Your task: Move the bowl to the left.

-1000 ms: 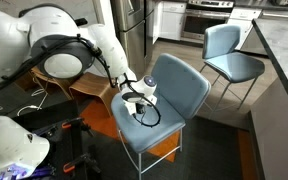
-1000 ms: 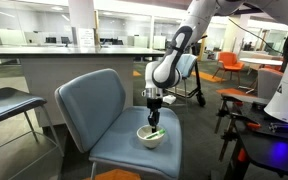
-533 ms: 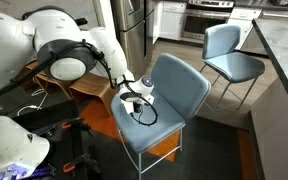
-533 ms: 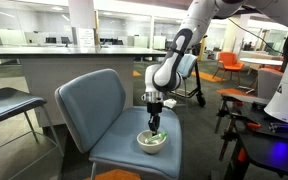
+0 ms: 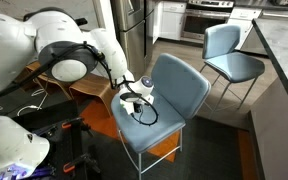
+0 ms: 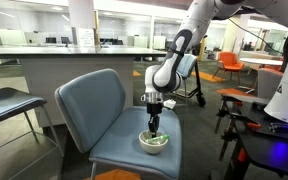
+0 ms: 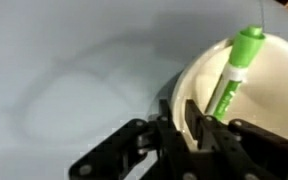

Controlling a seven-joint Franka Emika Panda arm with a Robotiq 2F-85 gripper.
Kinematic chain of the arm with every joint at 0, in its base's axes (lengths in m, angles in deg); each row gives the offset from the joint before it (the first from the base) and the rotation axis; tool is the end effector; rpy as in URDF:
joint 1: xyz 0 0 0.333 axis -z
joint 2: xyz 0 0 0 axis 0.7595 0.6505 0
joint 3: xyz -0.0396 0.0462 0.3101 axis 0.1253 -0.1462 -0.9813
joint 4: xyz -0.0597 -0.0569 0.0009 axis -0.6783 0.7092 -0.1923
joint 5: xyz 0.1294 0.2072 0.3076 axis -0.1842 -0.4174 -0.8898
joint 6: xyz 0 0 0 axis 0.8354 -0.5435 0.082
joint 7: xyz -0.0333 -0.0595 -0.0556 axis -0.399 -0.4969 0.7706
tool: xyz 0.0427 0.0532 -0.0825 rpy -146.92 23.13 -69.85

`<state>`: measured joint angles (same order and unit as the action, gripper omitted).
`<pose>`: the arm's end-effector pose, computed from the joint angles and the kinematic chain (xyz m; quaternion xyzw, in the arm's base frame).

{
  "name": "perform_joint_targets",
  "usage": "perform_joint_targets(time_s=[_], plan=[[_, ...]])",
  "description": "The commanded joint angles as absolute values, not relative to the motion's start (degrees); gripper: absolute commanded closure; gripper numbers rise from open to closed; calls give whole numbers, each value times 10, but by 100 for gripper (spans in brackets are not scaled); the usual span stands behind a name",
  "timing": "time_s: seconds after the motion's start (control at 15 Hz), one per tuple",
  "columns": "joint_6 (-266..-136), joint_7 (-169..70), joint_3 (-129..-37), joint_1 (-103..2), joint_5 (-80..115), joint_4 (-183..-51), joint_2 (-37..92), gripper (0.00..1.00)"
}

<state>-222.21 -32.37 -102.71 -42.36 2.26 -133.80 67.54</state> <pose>0.5540 0.0910 -0.0167 -0.9846 -0.0286 0.0735 0.1561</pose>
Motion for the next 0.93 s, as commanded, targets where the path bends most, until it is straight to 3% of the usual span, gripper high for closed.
perform_joint_targets(time_s=[0.0, 0.4, 0.87], plan=[[-2239, -301, -1042, -410, 27, -1338, 679, 45], [-2242, -296, -1026, -420, 45, -1357, 649, 1], [-2195, -315, -1010, -444, 76, -1407, 559, 0]])
